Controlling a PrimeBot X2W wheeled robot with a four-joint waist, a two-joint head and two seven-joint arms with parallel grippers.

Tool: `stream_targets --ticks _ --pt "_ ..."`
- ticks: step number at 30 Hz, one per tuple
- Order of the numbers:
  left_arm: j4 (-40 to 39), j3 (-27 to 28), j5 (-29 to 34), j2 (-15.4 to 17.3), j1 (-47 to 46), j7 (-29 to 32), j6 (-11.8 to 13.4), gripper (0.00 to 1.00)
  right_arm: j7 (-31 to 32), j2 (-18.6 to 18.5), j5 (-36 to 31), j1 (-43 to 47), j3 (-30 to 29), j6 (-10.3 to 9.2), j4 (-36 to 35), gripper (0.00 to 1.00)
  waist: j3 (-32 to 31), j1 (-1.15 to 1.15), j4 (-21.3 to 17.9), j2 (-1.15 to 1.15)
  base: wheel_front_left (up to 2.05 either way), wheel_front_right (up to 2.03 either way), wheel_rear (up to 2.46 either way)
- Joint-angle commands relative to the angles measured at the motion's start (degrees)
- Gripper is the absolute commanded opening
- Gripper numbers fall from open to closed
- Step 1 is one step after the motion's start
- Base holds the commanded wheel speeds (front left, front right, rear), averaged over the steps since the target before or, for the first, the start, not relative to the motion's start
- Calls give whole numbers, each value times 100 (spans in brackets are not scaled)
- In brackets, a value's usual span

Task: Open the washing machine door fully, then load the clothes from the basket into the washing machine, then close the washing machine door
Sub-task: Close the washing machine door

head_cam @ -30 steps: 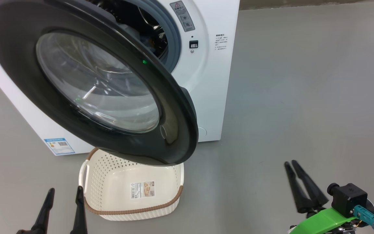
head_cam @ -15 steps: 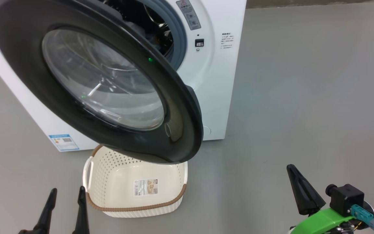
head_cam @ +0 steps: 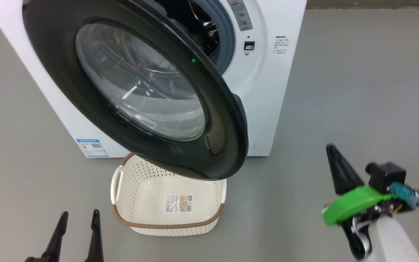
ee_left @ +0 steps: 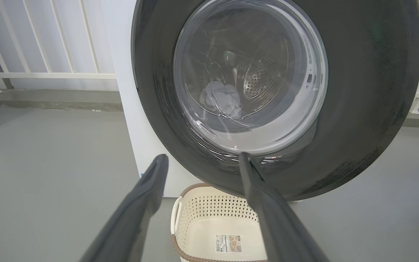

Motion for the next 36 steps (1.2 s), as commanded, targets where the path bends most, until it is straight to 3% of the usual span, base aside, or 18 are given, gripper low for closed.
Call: stream_targets --ticks 1,5,11,19,24,30,36 --pt "-99 182 -33 68 -237 -60 27 100 -133 -17 -62 -433 101 9 -24 0 16 0 74 0 0 0 0" --pt "-81 182 -39 70 -275 -83 41 100 -282 -19 -58 -1084 167 9 14 0 64 0 119 0 0 0 0" --pt "-69 184 -43 84 -309 -106 44 100 -352 -13 -29 -1586 452 9 -493 0 84 0 154 0 0 0 0" --pt "-109 171 -54 99 -351 -132 44 100 78 8 137 -1720 1375 9 -1953 0 99 0 199 0 0 0 0" --pt "-117 153 -46 101 -387 -148 53 100 512 13 349 -1416 2121 9 -2440 0 132 0 236 0 0 0 0" --pt "-86 138 -54 84 -427 -167 66 100 707 14 531 -997 2689 9 -2268 0 161 0 265 0 0 0 0" --pt "-35 96 -59 76 -466 -182 50 100 635 14 670 -990 3040 9 -1347 0 182 0 273 0 0 0 0"
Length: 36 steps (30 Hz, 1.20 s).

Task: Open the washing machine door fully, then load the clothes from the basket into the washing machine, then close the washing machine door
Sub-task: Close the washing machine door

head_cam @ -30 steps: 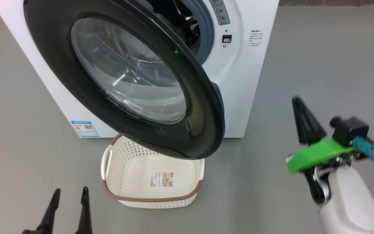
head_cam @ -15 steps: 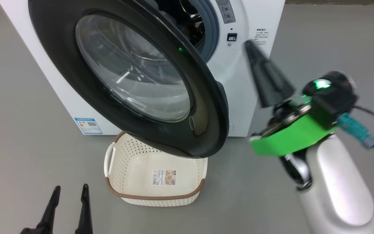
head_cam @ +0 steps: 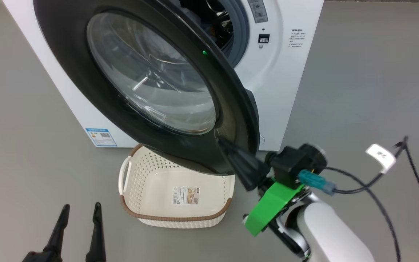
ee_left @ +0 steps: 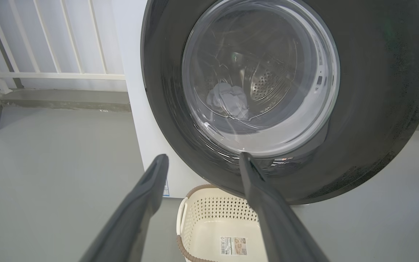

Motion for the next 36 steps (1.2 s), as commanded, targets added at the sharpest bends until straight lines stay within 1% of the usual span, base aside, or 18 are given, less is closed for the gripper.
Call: stream_targets --ticks 1,7,11,17,29,36 --pt "-84 159 -13 70 -301 -74 35 100 -100 96 157 -152 238 9 211 0 8 0 19 0 0 0 0" --pt "-20 94 -12 47 -385 -88 4 100 -373 96 333 -504 541 9 1228 0 45 0 79 0 0 0 0" --pt "27 66 -14 25 -422 -100 -8 100 -595 96 425 -779 607 9 1863 0 56 0 121 0 0 0 0" --pt "77 44 -15 0 -447 -117 -12 100 -847 96 602 -1087 669 9 2532 0 51 0 157 0 0 0 0" --pt "81 50 -8 -22 -493 -143 -28 100 -1087 96 781 -1503 671 9 3342 0 119 0 145 0 0 0 0" --pt "87 68 -6 -33 -516 -153 -37 100 -1155 96 843 -1667 643 9 3660 0 163 0 139 0 0 0 0"
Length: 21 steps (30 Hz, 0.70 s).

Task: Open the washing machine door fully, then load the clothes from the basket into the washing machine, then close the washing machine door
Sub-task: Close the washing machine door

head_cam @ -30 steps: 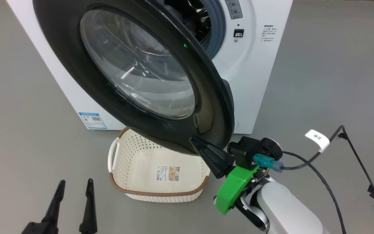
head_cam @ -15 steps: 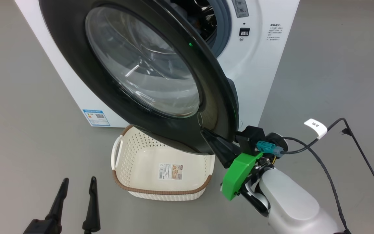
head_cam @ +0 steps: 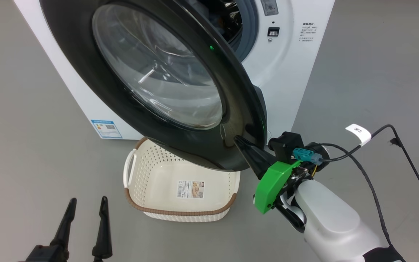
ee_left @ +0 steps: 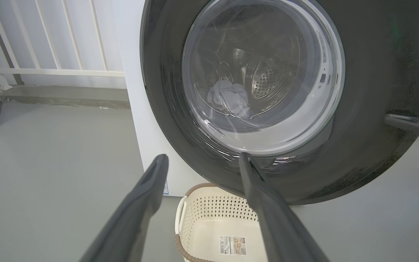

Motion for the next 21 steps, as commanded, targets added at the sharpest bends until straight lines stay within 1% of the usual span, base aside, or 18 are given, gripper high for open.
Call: stream_targets --ticks 1,11,16,21 --pt "-102 209 -3 59 -278 -58 -24 100 -86 103 142 -139 44 9 -49 0 18 0 -3 0 0 0 0" --pt "-109 224 36 16 -374 -66 -40 100 -111 103 54 -474 -171 9 298 0 200 0 28 0 0 0 0" --pt "-115 224 54 -26 -445 -69 -66 100 -113 92 -147 -698 -470 9 416 0 345 0 81 0 0 0 0" --pt "-139 219 85 -126 -561 -70 -119 100 -114 -34 -384 -975 -829 9 510 0 538 0 193 0 0 0 0"
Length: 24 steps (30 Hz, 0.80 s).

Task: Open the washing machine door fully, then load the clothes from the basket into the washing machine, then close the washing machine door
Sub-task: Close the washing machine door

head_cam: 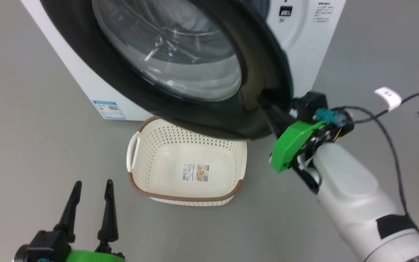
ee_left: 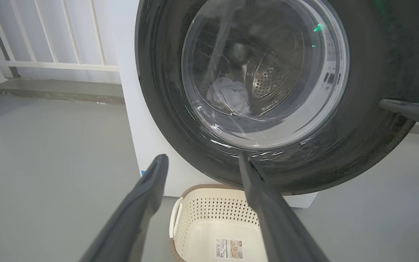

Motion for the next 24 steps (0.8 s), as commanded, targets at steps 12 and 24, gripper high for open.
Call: stream_targets --ticks 12,24 --pt "-156 306 212 -272 -600 -69 -258 100 -69 -396 -579 -1198 -940 7 296 0 759 0 438 0 0 0 0" --pt "-55 459 351 -524 -854 -70 -503 100 -70 -584 -981 -2003 -1768 7 584 0 1215 0 677 0 0 0 0"
